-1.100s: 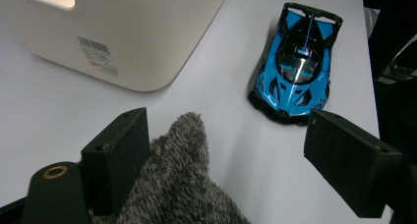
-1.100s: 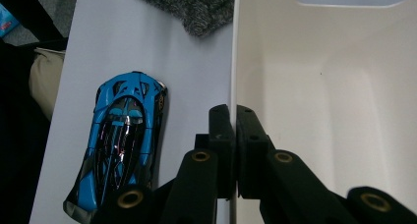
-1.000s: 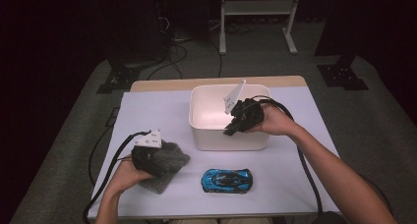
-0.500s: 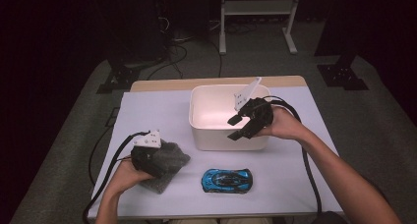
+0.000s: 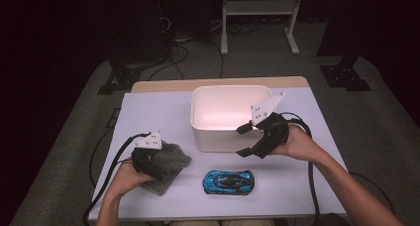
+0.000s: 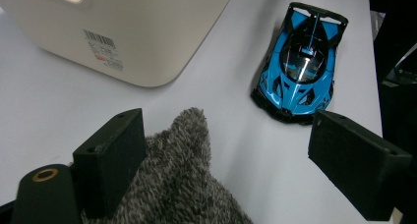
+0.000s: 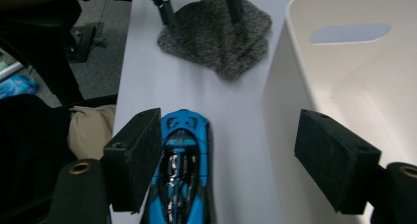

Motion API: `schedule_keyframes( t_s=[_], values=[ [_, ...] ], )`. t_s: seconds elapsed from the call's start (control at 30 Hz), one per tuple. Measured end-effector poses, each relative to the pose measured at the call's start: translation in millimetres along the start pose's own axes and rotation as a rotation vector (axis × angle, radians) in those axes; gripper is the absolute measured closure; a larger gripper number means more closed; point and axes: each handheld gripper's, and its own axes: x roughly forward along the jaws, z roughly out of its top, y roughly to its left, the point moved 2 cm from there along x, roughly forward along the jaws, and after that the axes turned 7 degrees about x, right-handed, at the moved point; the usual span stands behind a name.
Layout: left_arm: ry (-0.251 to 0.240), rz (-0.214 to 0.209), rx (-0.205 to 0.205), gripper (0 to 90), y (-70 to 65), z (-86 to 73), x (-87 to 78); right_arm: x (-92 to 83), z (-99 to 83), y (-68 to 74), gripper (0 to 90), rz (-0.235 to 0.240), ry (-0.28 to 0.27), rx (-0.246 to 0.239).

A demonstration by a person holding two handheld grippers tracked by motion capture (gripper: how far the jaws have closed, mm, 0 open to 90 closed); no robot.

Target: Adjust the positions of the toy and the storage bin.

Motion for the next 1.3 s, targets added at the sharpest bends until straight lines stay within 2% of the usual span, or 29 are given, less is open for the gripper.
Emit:
schedule_keyframes(
  t_s=[0.07,0.17,0.43,0.73,1.0,1.3],
  values=[
    [-0.004,0.004,0.001,13.4,0.1,-0.1,-0.3,2.8,-5.1,5.5,23.2,0.004,-0.006,-0.008],
    [-0.003,0.008,0.0,12.6,0.4,-0.3,-0.7,9.0,-13.5,12.7,21.9,0.015,-0.005,0.005],
    [0.0,0.015,-0.004,11.2,0.8,-1.4,-2.0,32.1,-32.8,21.4,20.4,0.029,0.019,0.022],
    [0.0,0.018,-0.011,10.4,1.6,-2.8,-2.7,58.8,-52.7,24.0,19.2,0.019,0.044,0.036],
    [-0.001,0.022,-0.014,10.4,1.5,-3.7,-3.5,82.0,-66.7,25.7,18.6,0.032,0.063,0.057],
    [-0.001,0.02,-0.014,10.2,1.0,-4.4,-3.9,95.4,-72.5,24.3,17.2,0.0,0.073,0.062]
  ],
)
